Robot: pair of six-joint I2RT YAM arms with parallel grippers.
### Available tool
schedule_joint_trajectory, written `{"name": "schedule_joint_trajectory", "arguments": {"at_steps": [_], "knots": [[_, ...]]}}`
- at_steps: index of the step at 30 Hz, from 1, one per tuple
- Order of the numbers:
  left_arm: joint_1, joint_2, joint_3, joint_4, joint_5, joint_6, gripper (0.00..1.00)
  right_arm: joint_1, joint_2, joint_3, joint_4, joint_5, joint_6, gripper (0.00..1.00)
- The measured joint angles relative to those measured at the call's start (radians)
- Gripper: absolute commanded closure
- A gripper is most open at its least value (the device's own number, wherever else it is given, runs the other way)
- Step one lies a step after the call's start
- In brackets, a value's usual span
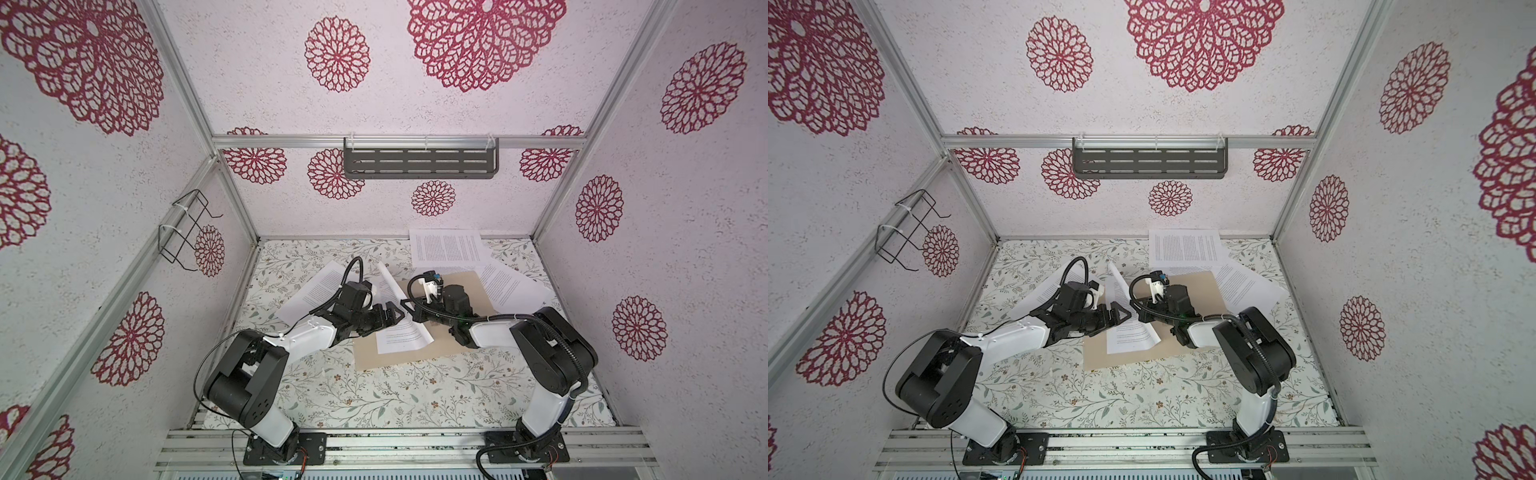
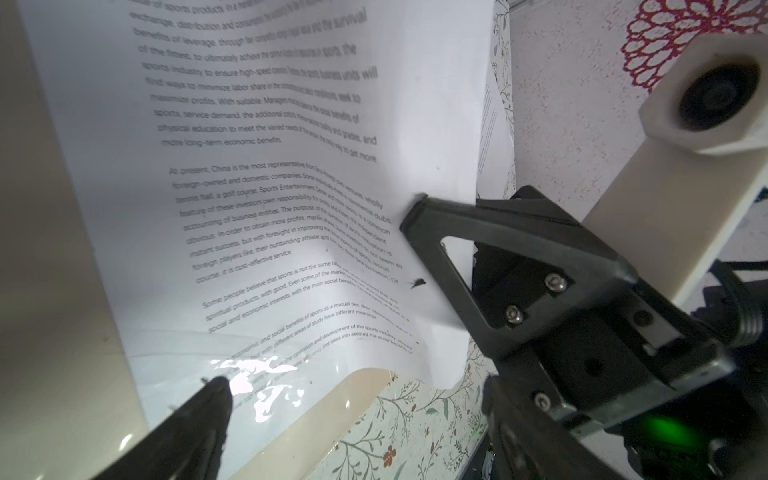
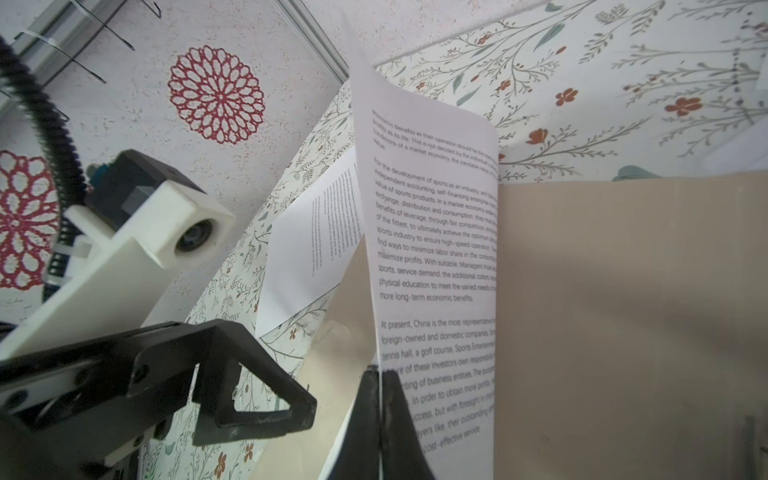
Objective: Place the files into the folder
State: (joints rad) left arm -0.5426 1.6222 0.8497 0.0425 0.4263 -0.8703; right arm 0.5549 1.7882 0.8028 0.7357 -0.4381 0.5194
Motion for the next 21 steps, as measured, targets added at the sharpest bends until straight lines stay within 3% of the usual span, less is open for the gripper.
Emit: {"name": "schedule_joint_trajectory", "arguments": {"at_steps": [7,21], "knots": [[-0.017,0.052,0.002,0.048,0.009,-0.027,0.03,-0.008,-0.034,0.037,-0.161,0.039,-0.031,0.96],[-0.019,0.112,-0.021,0.122,0.014,-0.048,0.03,-0.022,-0.05,0.036,-0.205,0.042,-0.028,0.71]]}}
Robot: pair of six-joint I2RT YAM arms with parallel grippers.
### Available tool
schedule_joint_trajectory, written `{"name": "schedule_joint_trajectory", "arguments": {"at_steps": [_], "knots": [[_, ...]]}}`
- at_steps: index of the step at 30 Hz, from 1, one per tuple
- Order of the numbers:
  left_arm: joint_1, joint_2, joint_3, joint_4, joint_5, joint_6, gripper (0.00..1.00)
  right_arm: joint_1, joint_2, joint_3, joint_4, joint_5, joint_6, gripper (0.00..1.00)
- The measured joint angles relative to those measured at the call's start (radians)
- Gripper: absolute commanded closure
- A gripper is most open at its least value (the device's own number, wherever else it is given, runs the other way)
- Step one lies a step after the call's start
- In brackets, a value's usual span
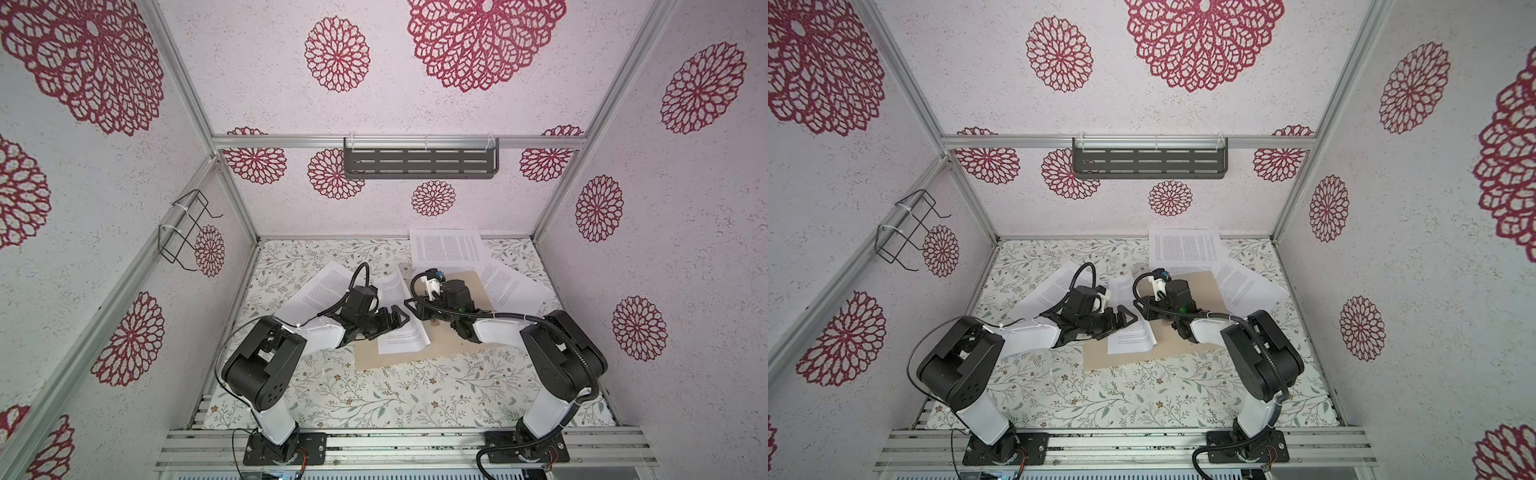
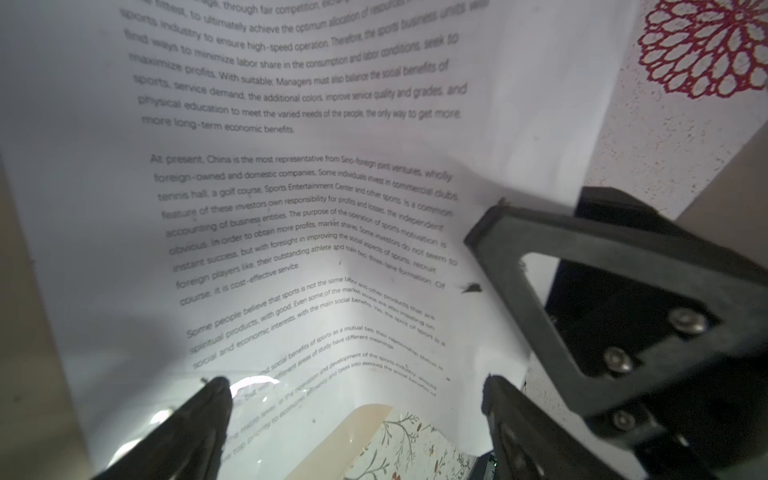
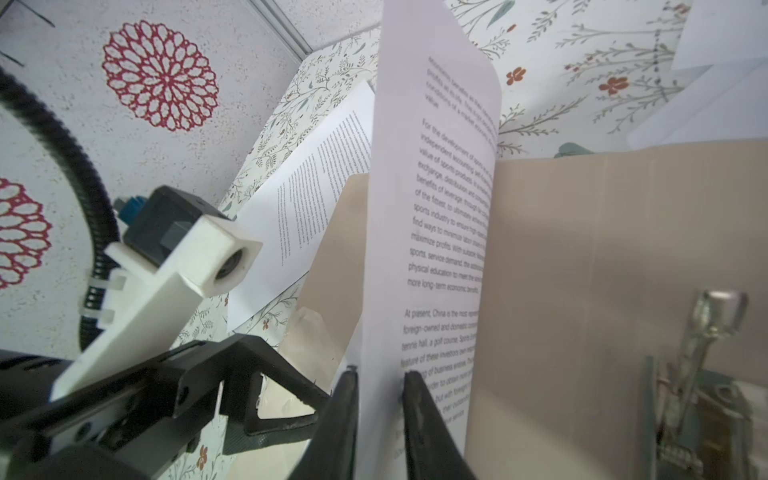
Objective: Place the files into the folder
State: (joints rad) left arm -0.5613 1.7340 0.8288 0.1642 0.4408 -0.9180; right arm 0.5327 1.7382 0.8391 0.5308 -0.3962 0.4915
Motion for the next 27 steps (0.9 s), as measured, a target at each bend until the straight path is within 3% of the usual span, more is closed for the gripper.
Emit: {"name": "schedule_joint_trajectory", "arguments": {"at_steps": [4,16,27], "knots": [[0.0,0.008,-0.028,0.012,0.0,-0.004,0.03,-0.016,-0.004,-0.006,-0.031,0.0,-0.004,0.66],[0.0,0.008,-0.046,0.027,0.0,-0.011,0.03,-0.021,-0.055,-0.043,-0.186,0.01,-0.04,0.66],[0.0,0.008,-0.047,0.026,-0.001,-0.01,0.03,-0.021,-0.126,-0.062,-0.293,0.046,-0.055,0.72]]}}
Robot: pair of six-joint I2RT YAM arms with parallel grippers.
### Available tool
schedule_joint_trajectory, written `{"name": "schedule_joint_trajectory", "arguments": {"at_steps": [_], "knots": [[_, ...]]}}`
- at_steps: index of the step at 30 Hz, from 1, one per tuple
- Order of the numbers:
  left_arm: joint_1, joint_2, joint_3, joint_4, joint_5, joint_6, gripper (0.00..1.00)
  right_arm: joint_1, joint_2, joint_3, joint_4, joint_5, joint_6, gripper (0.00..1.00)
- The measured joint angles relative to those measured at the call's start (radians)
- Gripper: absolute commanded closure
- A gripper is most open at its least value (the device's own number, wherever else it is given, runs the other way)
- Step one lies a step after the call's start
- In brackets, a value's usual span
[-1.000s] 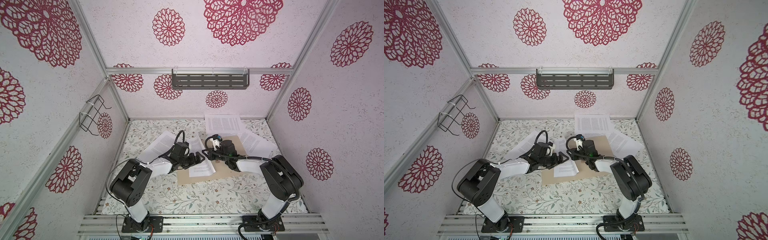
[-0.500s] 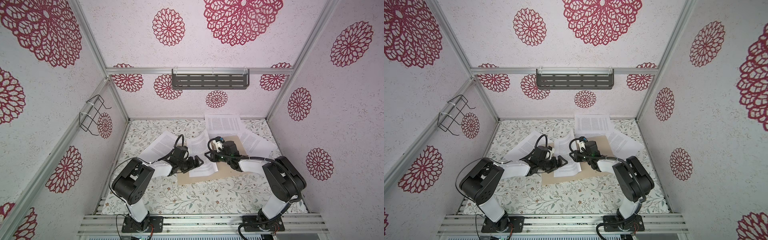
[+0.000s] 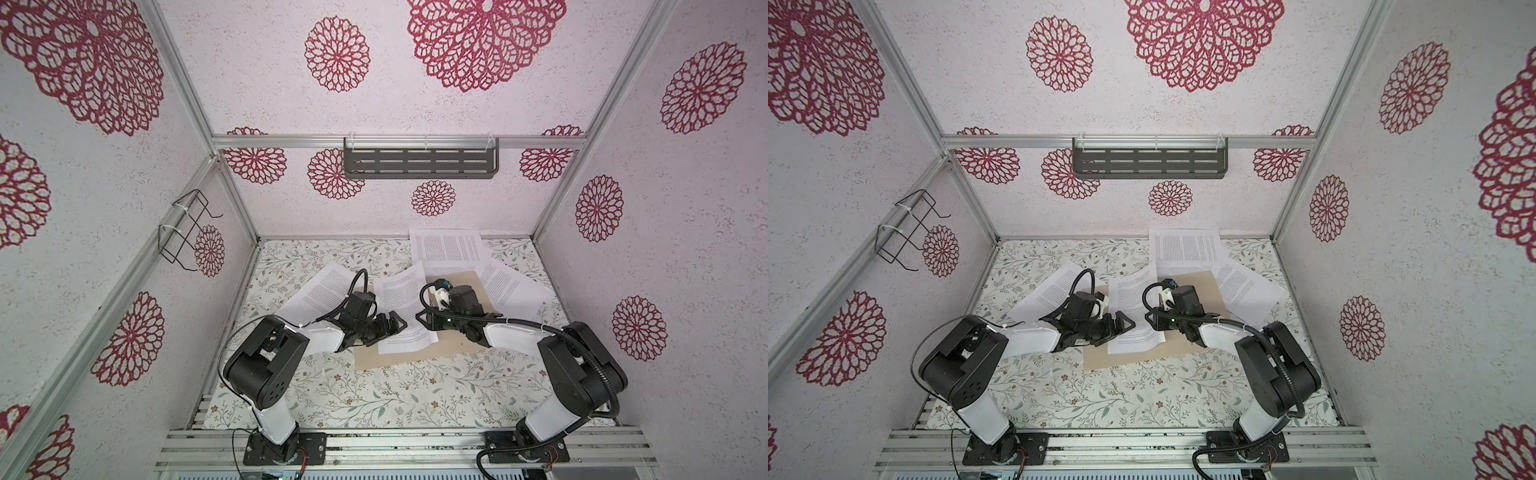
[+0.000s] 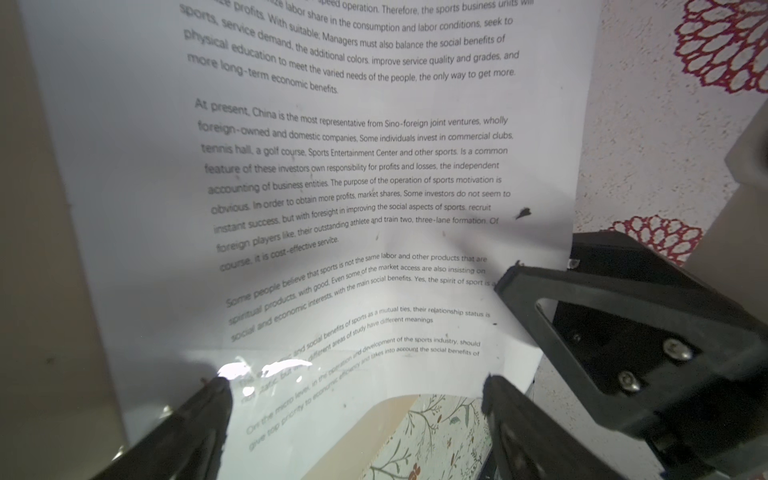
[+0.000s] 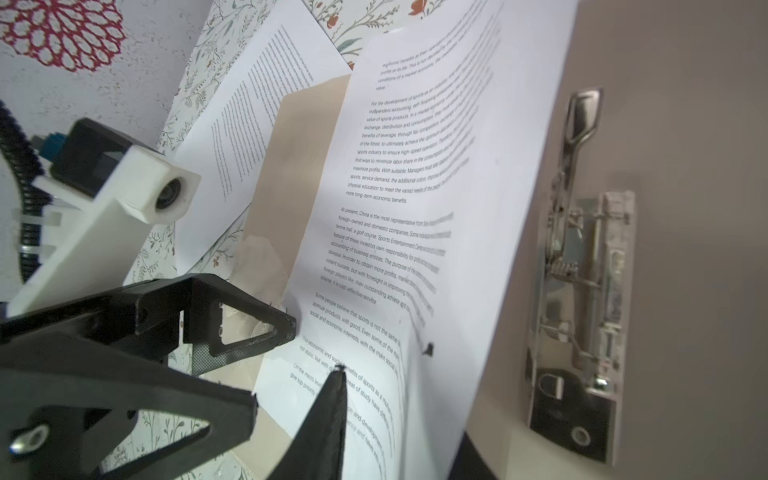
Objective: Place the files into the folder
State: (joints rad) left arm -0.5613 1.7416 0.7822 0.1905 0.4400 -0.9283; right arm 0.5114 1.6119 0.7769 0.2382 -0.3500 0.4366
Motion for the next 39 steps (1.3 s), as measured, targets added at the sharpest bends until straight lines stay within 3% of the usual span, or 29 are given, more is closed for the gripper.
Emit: {"name": "schedule_joint_trajectory", "arguments": {"at_steps": [5,8,17,27,34,39], "knots": [[0.0,0.0,0.0,0.0,0.0,0.0,0.03,0.0,-0.014,-0.019,-0.028,0.014,-0.003,0.86],[0.0,0.0,0.0,0.002,0.006,0.0,0.02,0.0,-0.014,-0.02,-0.036,0.018,-0.008,1.0],[0.016,-0.09,0.014,-0.016,0.026,0.009,0.03,0.0,-0.014,-0.021,-0.009,-0.011,-0.053,1.0],[0.172,-0.337,-0.077,-0.227,-0.111,0.108,0.03,0.003,0.029,-0.021,0.117,-0.134,-0.103,1.0],[0.224,-0.349,-0.136,-0.33,-0.143,0.138,0.03,0.013,0.077,-0.02,0.161,-0.201,-0.104,1.0],[0.227,-0.346,-0.146,-0.335,-0.142,0.143,0.03,0.018,0.074,-0.01,0.154,-0.167,-0.106,1.0]]}}
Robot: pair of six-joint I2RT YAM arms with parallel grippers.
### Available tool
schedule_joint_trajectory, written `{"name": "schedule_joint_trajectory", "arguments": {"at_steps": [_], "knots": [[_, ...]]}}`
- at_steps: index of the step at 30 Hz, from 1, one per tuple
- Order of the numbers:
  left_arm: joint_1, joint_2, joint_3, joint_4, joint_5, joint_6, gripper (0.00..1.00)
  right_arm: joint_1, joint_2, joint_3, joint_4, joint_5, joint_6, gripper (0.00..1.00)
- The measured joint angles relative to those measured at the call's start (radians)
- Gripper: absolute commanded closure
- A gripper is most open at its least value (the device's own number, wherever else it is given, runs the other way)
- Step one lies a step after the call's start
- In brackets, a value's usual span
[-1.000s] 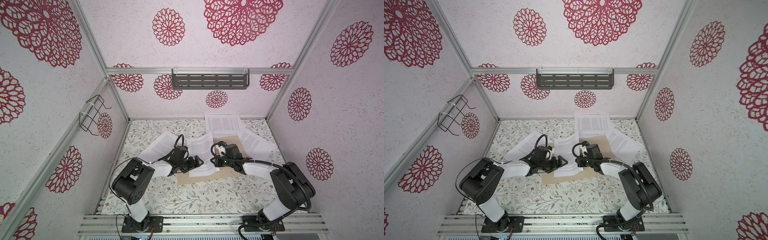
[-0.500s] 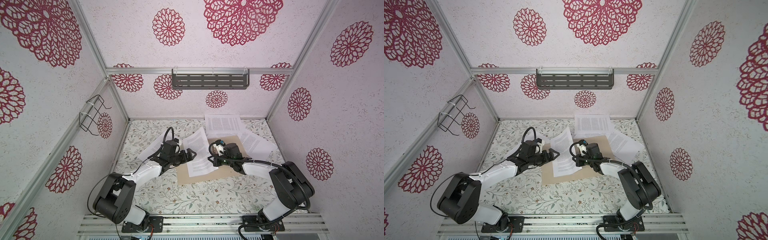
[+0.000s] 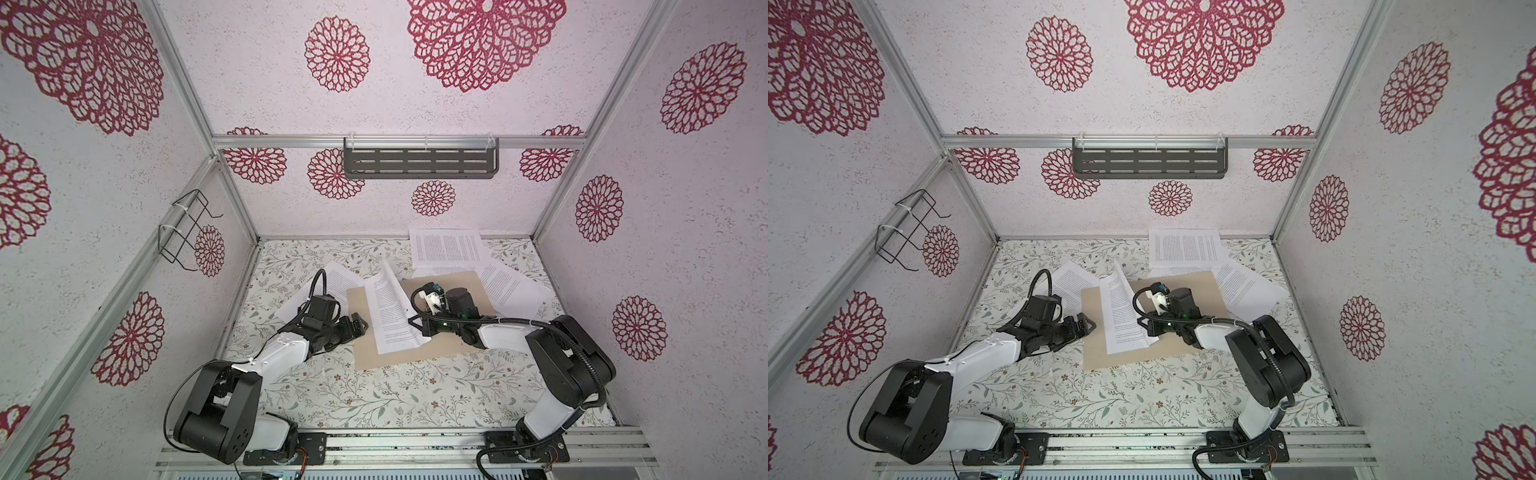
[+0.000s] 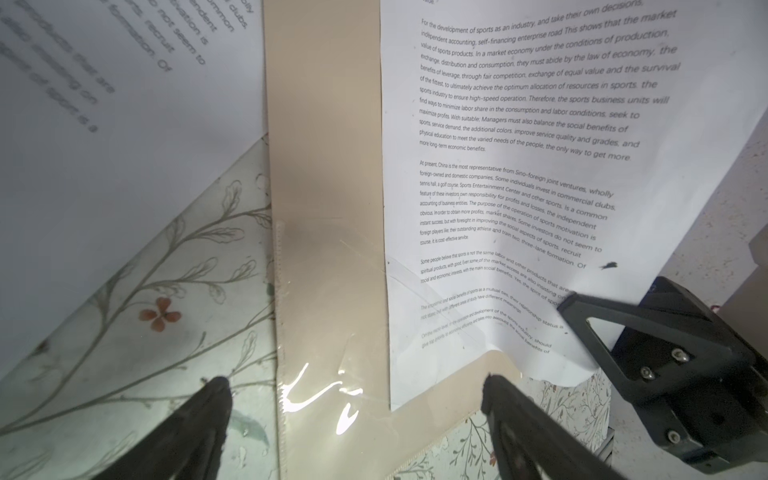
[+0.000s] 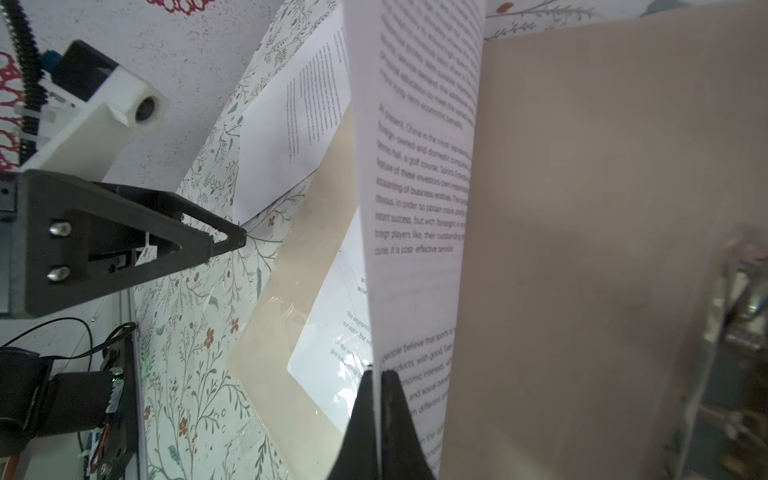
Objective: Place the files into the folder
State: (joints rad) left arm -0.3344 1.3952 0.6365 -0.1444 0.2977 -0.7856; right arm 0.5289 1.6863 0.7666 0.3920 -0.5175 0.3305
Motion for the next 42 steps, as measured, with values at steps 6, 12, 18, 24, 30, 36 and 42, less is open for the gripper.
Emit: {"name": "schedule_joint_trajectory", "arguments": {"at_steps": [6,12,18,24,30,36,42], "knots": [[0.001,0.016,-0.008,0.012,0.004,0.0,0.03,-0.011,-0.026,0.002,0.003,0.103,0.003,1.0],[0.001,0.019,-0.026,0.019,0.006,-0.002,0.03,-0.017,-0.018,0.01,0.031,0.118,0.008,1.0],[0.001,0.019,-0.031,0.02,0.007,-0.001,0.03,0.0,0.051,0.06,0.072,0.048,0.0,1.0],[0.002,0.019,-0.031,0.023,0.007,-0.001,0.03,0.011,0.07,0.06,0.092,-0.026,-0.009,1.0],[0.002,0.031,-0.031,0.034,0.007,-0.001,0.03,0.011,0.097,0.06,0.134,-0.081,-0.002,1.0],[0.008,0.028,-0.031,0.033,0.005,-0.002,0.03,0.011,0.1,0.06,0.124,-0.05,0.007,1.0],[0.024,-0.012,-0.031,0.034,0.005,-0.004,0.03,0.011,0.1,0.084,0.033,0.055,0.002,1.0]]}}
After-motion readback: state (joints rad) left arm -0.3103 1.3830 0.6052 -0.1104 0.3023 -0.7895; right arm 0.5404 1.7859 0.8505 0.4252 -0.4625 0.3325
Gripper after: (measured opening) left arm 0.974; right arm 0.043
